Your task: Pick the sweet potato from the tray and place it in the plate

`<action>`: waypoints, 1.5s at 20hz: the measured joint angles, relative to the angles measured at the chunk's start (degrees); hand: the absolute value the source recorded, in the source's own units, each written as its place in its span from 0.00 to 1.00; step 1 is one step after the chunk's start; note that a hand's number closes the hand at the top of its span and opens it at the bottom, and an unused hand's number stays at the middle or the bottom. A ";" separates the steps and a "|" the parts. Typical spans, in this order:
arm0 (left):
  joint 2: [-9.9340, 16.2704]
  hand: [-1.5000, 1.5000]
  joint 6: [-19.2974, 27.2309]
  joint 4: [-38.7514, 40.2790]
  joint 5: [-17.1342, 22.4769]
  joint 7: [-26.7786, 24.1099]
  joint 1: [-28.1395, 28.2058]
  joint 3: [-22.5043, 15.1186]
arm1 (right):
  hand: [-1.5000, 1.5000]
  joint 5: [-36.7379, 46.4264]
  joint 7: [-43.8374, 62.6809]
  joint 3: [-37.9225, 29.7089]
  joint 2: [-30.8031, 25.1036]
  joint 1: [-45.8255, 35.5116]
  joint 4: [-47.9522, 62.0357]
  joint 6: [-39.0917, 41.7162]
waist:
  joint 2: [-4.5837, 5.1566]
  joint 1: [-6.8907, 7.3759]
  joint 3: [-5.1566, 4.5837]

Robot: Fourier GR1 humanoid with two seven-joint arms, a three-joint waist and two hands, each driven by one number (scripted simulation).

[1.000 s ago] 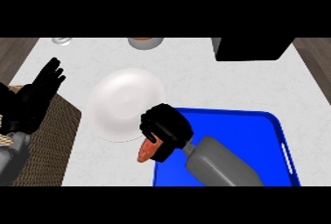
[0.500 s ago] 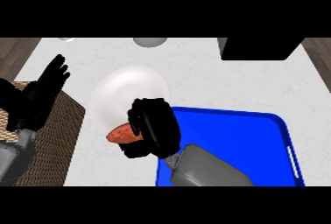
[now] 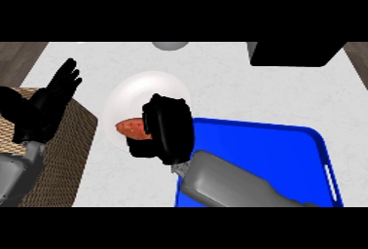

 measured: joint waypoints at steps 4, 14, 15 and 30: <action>0.11 0.50 0.33 -0.06 -0.10 -0.57 0.21 -0.08 | 1.00 -0.54 1.01 -0.49 0.01 -1.74 4.06 0.33 | 0.14 -0.12 0.18; 0.34 0.50 0.62 -0.35 -0.24 -1.11 -0.27 -0.67 | 0.00 -14.82 -7.04 -2.57 0.12 -0.07 11.41 3.29 | 0.85 0.43 0.33; 0.29 0.50 0.83 -0.44 -0.19 -0.97 -0.29 -0.75 | 0.00 -16.04 -9.11 -2.88 0.12 0.04 12.02 3.50 | 0.86 0.42 0.34; 0.98 0.50 1.09 -0.31 0.69 -1.23 0.52 -0.62 | 0.00 -31.68 -30.89 -8.36 0.13 0.85 0.30 -6.60 | 0.44 -0.48 0.26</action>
